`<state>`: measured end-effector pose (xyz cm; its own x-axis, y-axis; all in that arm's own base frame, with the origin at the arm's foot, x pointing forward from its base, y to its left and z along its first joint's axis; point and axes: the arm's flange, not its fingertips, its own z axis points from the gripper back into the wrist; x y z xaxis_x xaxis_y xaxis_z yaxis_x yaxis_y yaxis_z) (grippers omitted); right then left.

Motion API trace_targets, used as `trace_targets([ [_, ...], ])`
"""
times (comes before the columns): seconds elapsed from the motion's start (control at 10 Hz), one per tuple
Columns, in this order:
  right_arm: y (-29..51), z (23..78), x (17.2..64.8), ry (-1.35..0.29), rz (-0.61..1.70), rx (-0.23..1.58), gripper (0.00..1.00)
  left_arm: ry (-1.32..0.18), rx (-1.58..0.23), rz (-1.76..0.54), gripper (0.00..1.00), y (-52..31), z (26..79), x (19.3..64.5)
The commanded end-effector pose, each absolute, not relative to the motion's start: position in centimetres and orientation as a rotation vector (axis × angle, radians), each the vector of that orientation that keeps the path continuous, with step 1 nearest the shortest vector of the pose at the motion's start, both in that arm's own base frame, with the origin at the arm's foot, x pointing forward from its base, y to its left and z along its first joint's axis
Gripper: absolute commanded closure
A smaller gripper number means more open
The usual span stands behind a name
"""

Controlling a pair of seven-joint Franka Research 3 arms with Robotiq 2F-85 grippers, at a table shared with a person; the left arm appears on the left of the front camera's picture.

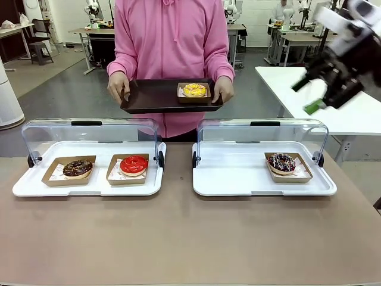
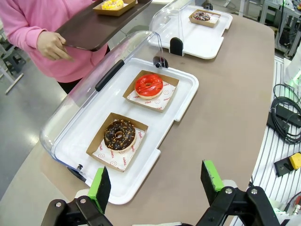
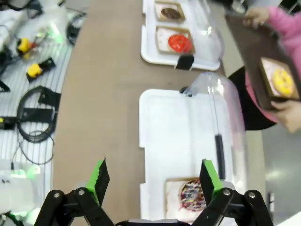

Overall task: Provide the desired donut to the person.
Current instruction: Pick up and lift the Paper togo box containing the Donut pointed at by the person.

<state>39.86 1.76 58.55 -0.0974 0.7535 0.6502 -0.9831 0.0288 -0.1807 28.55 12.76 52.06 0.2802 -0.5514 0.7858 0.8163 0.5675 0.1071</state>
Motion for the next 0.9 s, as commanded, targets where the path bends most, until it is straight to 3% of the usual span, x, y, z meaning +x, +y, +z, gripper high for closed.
trace_targets([
  [0.0,-0.6,55.7,36.9,-0.822,1.354,0.434,0.0,-0.902,-0.357,-0.959,0.0,13.0,52.0,28.5],
  [0.3,-3.0,53.6,33.7,-0.845,1.134,0.432,0.0,-0.902,-0.357,-0.959,0.0,13.0,52.0,28.5],
  [0.8,-3.8,52.4,34.2,-0.784,1.01,0.391,0.0,-0.902,-0.357,-0.959,0.0,13.0,52.0,28.5],
])
